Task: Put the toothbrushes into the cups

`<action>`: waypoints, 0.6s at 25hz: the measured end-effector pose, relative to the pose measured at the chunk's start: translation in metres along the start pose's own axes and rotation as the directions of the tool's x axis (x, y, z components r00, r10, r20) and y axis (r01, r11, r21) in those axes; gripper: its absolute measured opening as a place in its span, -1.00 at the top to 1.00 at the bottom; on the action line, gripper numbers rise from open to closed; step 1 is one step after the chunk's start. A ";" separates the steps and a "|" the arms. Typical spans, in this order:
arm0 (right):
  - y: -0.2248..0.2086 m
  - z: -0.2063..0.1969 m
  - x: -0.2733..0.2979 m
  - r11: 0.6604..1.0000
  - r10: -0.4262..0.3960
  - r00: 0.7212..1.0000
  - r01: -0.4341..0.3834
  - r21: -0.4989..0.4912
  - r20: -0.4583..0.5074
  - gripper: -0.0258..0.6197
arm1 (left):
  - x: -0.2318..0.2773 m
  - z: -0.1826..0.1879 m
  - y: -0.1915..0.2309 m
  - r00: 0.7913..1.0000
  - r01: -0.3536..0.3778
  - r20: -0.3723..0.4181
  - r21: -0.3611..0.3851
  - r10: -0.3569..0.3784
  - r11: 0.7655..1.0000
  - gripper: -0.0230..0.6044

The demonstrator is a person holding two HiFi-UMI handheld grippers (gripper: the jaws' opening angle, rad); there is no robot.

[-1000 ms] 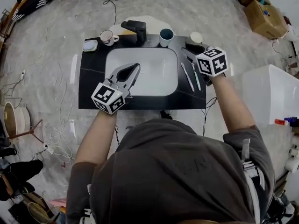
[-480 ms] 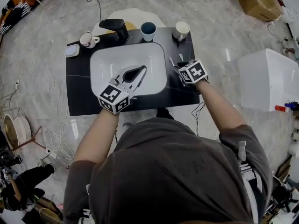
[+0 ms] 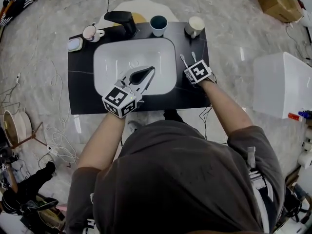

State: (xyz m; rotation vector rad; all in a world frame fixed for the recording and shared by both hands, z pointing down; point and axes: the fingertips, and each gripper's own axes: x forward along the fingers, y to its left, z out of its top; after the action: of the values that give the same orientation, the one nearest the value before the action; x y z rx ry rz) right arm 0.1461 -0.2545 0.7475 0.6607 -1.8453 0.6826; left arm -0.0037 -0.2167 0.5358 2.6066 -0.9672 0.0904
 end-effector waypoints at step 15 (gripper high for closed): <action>0.033 0.129 -0.098 0.954 0.117 0.853 -0.238 0.180 0.509 0.83 | -0.070 0.039 0.026 0.988 -0.120 0.102 0.005 0.119 0.993 0.91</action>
State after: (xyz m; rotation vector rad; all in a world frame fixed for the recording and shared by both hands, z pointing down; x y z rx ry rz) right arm 0.0752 -0.3113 0.6089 0.8890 -2.3447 0.9321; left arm -0.0766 -0.2050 0.4947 2.5834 -1.1615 -0.0062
